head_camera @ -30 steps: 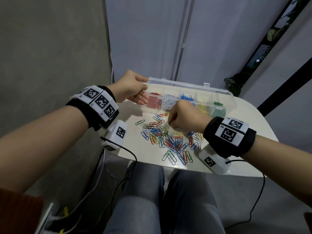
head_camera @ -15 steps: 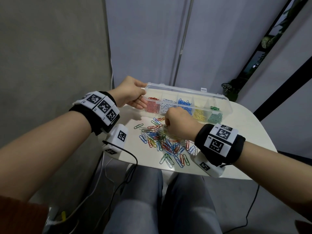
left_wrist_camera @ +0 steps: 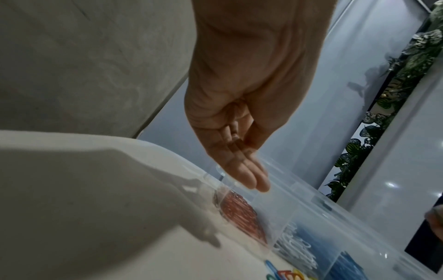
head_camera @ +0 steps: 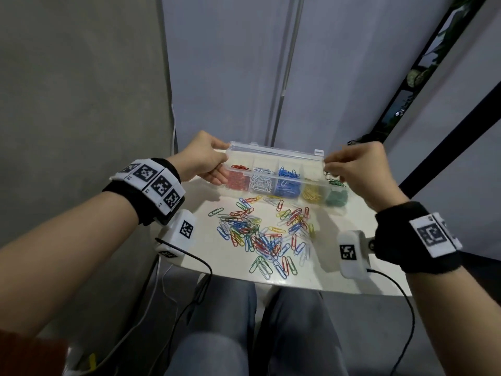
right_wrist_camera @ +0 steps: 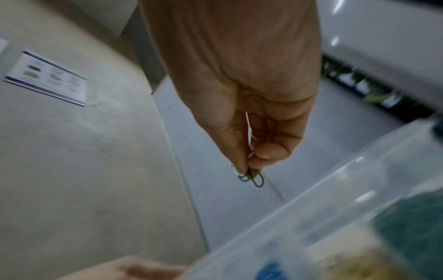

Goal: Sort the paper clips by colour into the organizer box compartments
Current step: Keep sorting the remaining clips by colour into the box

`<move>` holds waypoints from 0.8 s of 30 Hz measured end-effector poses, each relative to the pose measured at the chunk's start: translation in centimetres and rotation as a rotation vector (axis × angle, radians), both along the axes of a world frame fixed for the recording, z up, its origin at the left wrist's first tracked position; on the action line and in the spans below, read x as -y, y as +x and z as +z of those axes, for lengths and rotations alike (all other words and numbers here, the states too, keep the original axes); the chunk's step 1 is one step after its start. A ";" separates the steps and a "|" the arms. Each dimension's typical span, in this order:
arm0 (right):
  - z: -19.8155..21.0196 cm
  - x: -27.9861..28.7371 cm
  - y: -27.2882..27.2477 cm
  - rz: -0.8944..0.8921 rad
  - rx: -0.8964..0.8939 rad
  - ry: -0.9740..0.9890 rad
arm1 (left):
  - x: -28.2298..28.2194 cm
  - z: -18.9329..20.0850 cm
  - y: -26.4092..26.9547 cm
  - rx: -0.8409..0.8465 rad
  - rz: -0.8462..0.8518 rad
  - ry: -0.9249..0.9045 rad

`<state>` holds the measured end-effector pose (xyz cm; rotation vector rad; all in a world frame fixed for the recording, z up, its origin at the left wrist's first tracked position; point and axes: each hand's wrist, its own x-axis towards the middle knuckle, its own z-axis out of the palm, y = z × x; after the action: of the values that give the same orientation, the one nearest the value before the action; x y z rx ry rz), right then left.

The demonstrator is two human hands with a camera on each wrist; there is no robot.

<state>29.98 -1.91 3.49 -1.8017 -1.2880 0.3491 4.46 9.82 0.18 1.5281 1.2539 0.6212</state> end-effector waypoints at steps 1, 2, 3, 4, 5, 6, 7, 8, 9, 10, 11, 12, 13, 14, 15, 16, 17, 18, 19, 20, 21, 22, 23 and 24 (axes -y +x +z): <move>-0.4 -0.2 0.9 -0.037 0.018 -0.013 | 0.0 0.0 0.0 -0.008 -0.005 0.010; -0.8 -0.3 1.6 -0.055 0.034 -0.046 | 0.0 0.0 0.0 -0.016 -0.011 0.019; -1.3 -0.4 2.0 -0.066 0.044 -0.081 | 0.0 0.0 0.0 -0.024 -0.015 0.027; -1.7 -0.4 2.4 -0.073 0.049 -0.101 | 0.0 0.0 -0.1 -0.033 -0.016 0.036; -1.9 -0.3 2.7 -0.083 0.046 -0.095 | 0.0 0.0 -0.2 -0.046 -0.018 0.047; -2.0 -0.2 2.9 -0.094 0.043 -0.066 | 0.0 -0.1 -0.3 -0.063 -0.019 0.060; -2.0 0.1 3.2 -0.110 0.048 -0.035 | 0.1 -0.2 -0.4 -0.082 -0.017 0.074; -1.9 0.4 3.3 -0.128 0.058 -0.013 | 0.1 -0.2 -0.7 -0.108 -0.012 0.092; -1.9 0.7 3.4 -0.142 0.066 -0.007 | 0.2 -0.3 -1.1 -0.142 -0.009 0.122; -1.9 1.0 3.5 -0.141 0.075 -0.018 | 0.4 -0.3 -1.5 -0.188 -0.011 0.166; -2.0 1.2 3.6 -0.127 0.083 -0.049 | 0.5 -0.3 -1.9 -0.244 -0.019 0.220; -2.2 1.4 3.5 -0.101 0.093 -0.092 | 0.8 -0.2 -2.4 -0.306 -0.035 0.272; -2.4 1.5 3.5 -0.077 0.092 -0.138 | 1.1 -0.1 -3.0 -0.370 -0.058 0.317; -2.5 1.6 3.4 -0.058 0.079 -0.175 | 1.4 0.0 -3.4 -0.434 -0.092 0.349; -2.6 1.6 3.5 -0.046 0.055 -0.193 | 1.9 0.0 -3.8 -0.495 -0.137 0.365; -2.7 1.6 3.5 -0.038 0.032 -0.194 | 2.4 0.1 -4.1 -0.550 -0.191 0.364; -2.9 1.6 3.6 -0.037 0.010 -0.191 | 2.9 0.0 -4.3 -0.594 -0.251 0.347; -2.9 1.5 3.7 -0.038 -0.005 -0.189 | 3.4 -0.1 -4.5 -0.629 -0.319 0.320; -3.0 1.4 3.7 -0.040 -0.024 -0.193 | 3.8 -0.3 -4.5 -0.666 -0.394 0.304; -3.1 1.4 3.8 -0.039 -0.042 -0.197 | 4.2 -0.4 -4.5 -0.719 -0.471 0.319; -3.1 1.3 3.8 -0.039 -0.058 -0.205 | 4.4 -0.7 -4.3 -0.786 -0.541 0.360; -3.2 1.3 3.8 -0.036 -0.064 -0.214 | 4.5 -0.9 -4.2 -0.846 -0.594 0.406; -3.2 1.2 3.9 -0.033 -0.063 -0.224 | 4.7 -1.1 -3.9 -0.884 -0.625 0.435; -3.2 1.2 3.9 -0.031 -0.057 -0.233 | 4.9 -1.2 -3.6 -0.902 -0.638 0.449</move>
<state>33.83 -3.10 0.34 -1.9889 -1.2189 0.5483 0.81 4.97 -0.98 2.5908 1.1591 -0.2853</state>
